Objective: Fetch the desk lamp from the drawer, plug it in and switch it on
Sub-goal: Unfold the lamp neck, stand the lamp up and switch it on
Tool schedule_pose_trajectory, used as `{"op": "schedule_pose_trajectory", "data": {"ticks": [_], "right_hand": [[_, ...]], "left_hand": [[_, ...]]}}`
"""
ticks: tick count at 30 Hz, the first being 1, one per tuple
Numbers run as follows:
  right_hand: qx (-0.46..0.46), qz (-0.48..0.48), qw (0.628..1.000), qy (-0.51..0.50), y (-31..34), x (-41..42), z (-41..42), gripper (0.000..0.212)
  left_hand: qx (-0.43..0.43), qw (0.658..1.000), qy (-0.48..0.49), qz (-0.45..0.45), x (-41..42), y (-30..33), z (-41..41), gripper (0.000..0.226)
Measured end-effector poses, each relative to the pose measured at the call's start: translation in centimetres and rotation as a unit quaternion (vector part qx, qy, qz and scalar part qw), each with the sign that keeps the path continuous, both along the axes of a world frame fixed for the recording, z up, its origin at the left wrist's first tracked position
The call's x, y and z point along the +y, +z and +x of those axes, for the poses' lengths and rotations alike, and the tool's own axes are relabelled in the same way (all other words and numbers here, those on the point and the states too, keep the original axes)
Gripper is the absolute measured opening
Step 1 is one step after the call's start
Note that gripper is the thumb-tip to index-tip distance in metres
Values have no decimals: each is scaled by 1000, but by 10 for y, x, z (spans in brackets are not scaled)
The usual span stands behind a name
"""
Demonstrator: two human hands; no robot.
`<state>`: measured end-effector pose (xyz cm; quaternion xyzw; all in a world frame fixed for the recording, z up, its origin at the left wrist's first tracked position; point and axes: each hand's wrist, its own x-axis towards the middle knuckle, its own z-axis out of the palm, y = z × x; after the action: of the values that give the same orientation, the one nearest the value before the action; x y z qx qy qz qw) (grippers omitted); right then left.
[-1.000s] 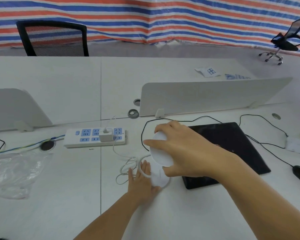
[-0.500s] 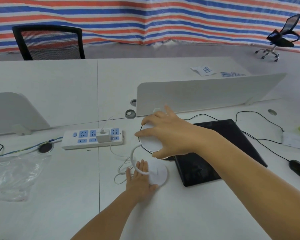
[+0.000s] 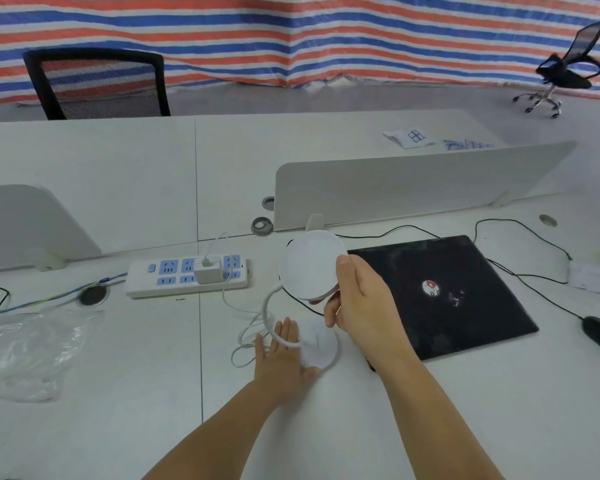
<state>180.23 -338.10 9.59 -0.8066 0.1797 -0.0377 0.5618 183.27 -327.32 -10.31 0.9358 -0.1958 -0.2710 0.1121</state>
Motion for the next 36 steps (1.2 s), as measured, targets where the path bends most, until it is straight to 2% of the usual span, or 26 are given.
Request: {"op": "schedule_pose_trajectory", "data": {"ticks": [14, 19, 23, 26, 28, 32, 36], "right_hand": [[-2, -34, 999, 2, -1, -5, 23, 31], [20, 21, 999, 20, 3, -15, 14, 32], [62, 69, 995, -47, -19, -47, 2, 32], [121, 28, 991, -48, -60, -50, -16, 29], [140, -6, 990, -29, -92, -40, -30, 29], [140, -80, 987, -8, -147, -23, -46, 34], [118, -168, 978, 34, -184, -18, -53, 49]], "left_hand": [[0, 1000, 13, -20, -2, -2, 0, 92], [-4, 999, 16, -31, 0, -2, 5, 98], [-61, 992, 31, -107, 15, 7, 7, 103], [-105, 986, 24, -130, 34, 4, -10, 83], [-137, 985, -9, -109, 44, -9, -32, 72], [-140, 987, -70, -34, 57, -39, -72, 60], [-157, 985, -71, -20, 61, -50, -82, 57]]}}
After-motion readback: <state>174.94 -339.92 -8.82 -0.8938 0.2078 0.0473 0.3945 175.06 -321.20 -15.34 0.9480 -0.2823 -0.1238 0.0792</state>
